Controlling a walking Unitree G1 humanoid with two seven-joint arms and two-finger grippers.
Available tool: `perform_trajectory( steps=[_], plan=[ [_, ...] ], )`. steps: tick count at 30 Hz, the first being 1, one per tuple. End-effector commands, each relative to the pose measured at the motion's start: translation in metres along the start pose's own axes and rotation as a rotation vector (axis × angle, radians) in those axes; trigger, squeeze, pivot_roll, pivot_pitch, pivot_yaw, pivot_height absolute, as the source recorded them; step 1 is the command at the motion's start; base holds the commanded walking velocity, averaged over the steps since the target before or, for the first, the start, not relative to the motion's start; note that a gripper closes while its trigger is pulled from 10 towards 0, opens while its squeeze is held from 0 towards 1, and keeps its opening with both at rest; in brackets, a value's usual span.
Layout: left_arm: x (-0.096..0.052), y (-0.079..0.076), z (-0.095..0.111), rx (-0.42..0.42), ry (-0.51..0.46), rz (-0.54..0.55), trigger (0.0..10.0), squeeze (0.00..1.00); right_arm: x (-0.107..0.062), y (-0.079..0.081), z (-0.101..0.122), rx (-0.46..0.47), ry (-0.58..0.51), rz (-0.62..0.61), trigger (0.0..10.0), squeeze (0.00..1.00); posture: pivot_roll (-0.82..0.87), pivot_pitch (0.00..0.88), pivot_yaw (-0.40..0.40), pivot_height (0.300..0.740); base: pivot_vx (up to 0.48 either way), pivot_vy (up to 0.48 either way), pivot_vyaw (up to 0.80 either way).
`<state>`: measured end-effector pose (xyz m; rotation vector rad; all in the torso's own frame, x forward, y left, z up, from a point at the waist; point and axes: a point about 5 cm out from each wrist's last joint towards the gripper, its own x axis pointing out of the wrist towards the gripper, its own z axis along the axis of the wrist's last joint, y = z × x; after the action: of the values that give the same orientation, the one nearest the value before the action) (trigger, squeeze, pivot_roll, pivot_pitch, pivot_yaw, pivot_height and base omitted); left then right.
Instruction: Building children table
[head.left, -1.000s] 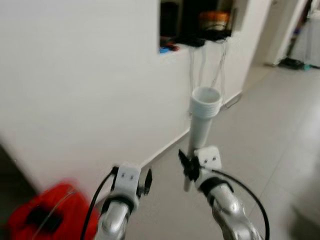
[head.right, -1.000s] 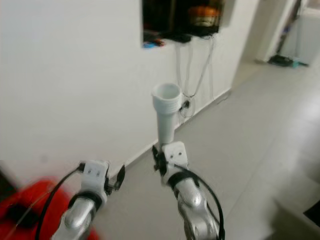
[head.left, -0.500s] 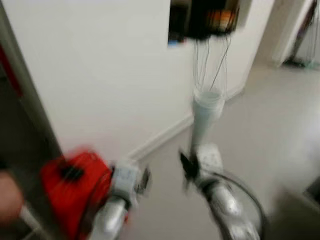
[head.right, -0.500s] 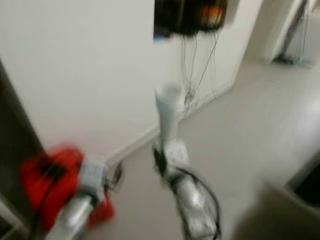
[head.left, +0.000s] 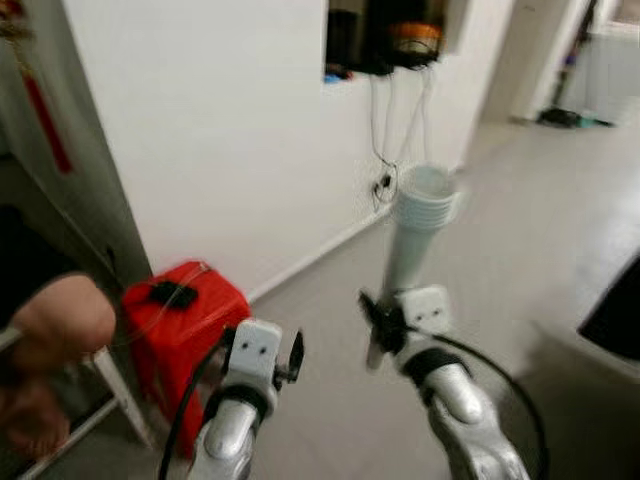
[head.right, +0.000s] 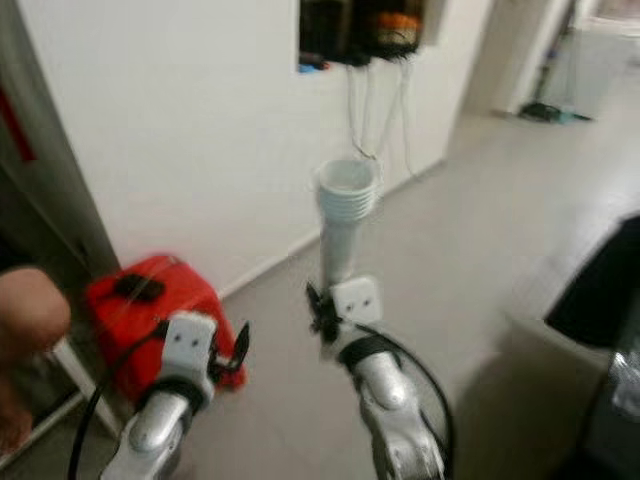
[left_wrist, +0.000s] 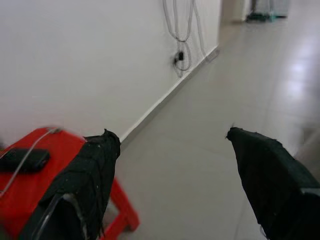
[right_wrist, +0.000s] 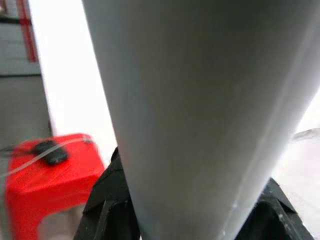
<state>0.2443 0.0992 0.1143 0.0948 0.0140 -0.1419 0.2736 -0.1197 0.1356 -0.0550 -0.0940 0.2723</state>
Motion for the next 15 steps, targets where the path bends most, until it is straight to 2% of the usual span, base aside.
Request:
perform_trajectory(
  steps=[1, 6, 9, 15],
  plan=[
    [-0.0025, 0.0041, 0.0016, 0.011, -0.021, 0.026, 10.0, 0.00, 0.0016, 0.0010, 0.0122, 0.018, -0.075, -0.006, 10.0, 0.00, 0.06, 0.000, -0.057, 0.740, -0.428, 0.000, 0.00],
    [-0.0029, 0.0041, 0.0047, 0.003, -0.046, 0.032, 10.0, 0.00, 0.0034, -0.0022, 0.0137, 0.022, -0.079, -0.031, 10.0, 0.00, 0.07, 0.000, -0.060, 0.740, -0.449, 0.000, 0.00],
    [-0.0026, 0.0043, 0.0039, 0.000, -0.040, 0.031, 10.0, 0.00, 0.0038, 0.0000, 0.0126, 0.020, -0.074, -0.018, 10.0, 0.00, 0.07, 0.000, -0.061, 0.740, -0.480, 0.000, -0.51],
    [-0.0026, 0.0041, 0.0021, -0.002, -0.034, 0.026, 10.0, 0.00, 0.0032, 0.0009, 0.0103, 0.026, -0.065, -0.017, 10.0, 0.00, 0.07, 0.000, -0.060, 0.740, -0.480, 0.000, -0.80]
  ],
)
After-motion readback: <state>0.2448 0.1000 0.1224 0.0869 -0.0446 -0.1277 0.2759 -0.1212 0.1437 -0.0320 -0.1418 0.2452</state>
